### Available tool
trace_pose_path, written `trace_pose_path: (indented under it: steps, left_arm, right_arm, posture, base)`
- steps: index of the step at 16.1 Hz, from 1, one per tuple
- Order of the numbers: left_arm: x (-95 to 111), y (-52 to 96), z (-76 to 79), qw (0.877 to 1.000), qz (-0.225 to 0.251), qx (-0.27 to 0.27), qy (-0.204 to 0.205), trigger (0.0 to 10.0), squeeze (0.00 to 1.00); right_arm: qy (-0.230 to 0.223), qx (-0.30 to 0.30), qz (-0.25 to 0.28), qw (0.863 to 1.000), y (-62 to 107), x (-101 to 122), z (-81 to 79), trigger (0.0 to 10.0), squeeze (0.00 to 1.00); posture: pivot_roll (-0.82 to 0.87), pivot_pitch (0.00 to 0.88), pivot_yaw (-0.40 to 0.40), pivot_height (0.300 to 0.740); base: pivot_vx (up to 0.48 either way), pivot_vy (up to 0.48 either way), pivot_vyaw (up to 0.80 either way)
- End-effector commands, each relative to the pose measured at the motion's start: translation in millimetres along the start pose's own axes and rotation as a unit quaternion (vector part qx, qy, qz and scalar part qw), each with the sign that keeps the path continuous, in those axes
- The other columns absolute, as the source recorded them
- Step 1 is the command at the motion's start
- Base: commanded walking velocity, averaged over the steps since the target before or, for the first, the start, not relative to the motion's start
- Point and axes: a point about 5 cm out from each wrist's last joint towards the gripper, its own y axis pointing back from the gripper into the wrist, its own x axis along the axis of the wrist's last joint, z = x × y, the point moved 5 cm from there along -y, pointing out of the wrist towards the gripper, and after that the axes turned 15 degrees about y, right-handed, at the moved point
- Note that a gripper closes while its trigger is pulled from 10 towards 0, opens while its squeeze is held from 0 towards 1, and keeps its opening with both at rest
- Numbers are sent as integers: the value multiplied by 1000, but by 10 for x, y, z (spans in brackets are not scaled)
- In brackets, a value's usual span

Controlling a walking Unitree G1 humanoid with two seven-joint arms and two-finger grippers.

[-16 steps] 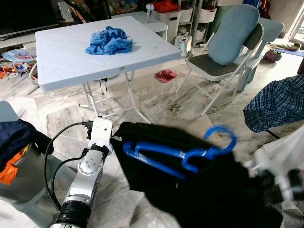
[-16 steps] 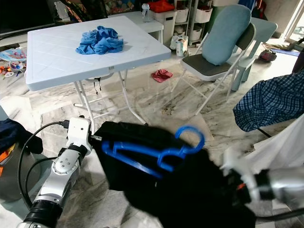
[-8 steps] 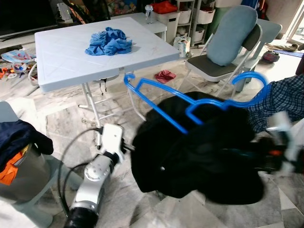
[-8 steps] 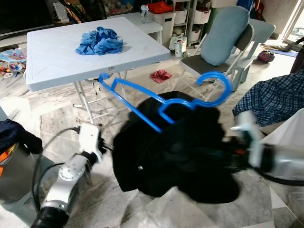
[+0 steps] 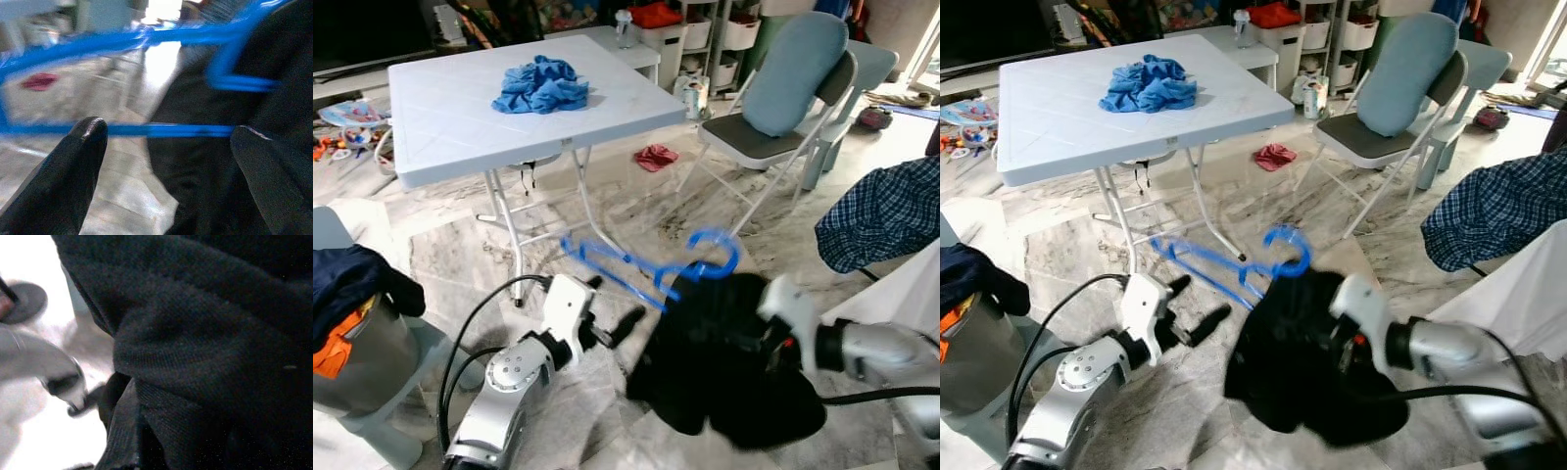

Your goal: Hang hanger

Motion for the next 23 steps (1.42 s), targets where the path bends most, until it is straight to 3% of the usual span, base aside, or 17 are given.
trace_pose_path:
  steps: [1,3,4,5,8,11,16,17,18,19,21,23]
  left_arm:
    - [-6,28,93,999,-22,-30,-25,10000,1000]
    - [45,146,122,995,-36,-66,-59,10000,1000]
    - [66,210,110,993,-45,-77,-72,10000,596]
    - [90,284,94,991,-57,-88,-87,10000,0]
    - [224,381,58,984,-76,-123,-102,10000,0]
    - [420,344,-31,981,-75,-132,-123,10000,0]
    - [217,275,-14,970,-119,-171,-127,10000,0]
    - [172,248,-5,967,-126,-182,-129,3020,0]
    - [169,213,-13,966,-124,-183,-135,2549,0]
    - [184,169,-10,965,-120,-188,-138,0,0]
    - [197,104,-20,963,-119,-191,-148,0,0]
    - [233,27,-33,958,-119,-196,-170,4588,0]
  right_arm:
    - [46,-14,7,999,-19,98,116,10000,0]
    - [51,-9,20,998,-21,105,167,10000,0]
    - [57,-5,24,998,-2,99,188,10000,0]
    - [72,6,15,997,40,47,204,10000,0]
    - [74,71,1,995,165,-72,111,10000,0]
    - [105,112,-4,988,208,-108,23,10000,0]
    - [163,123,14,979,146,8,39,10000,0]
    - [174,125,28,976,134,81,60,10000,0]
    - [181,141,32,973,143,101,32,10000,0]
    - [193,149,34,969,143,118,24,10000,0]
    - [204,153,36,966,133,138,34,10000,0]
    - [212,163,23,963,188,108,110,10000,0]
  posture:
    - [-136,0,-17,740]
    - [-136,0,-17,740]
    - [-125,0,-26,740]
    - [-124,0,-25,740]
    - [-123,0,-23,740]
    - [-127,0,-16,740]
    - [-135,0,-12,740]
    - [-135,0,-12,740]
    - [-135,0,-10,740]
    - [-139,0,-6,740]
    - [-146,0,1,740]
    - [-165,0,11,740]
  base:
    - [0,0,0]
    - [0,0,0]
    - [0,0,0]
    - [0,0,0]
    - [0,0,0]
    - [0,0,0]
    - [0,0,0]
    - [0,0,0]
    - [0,0,0]
    - [0,0,0]
    - [0,0,0]
    - [0,0,0]
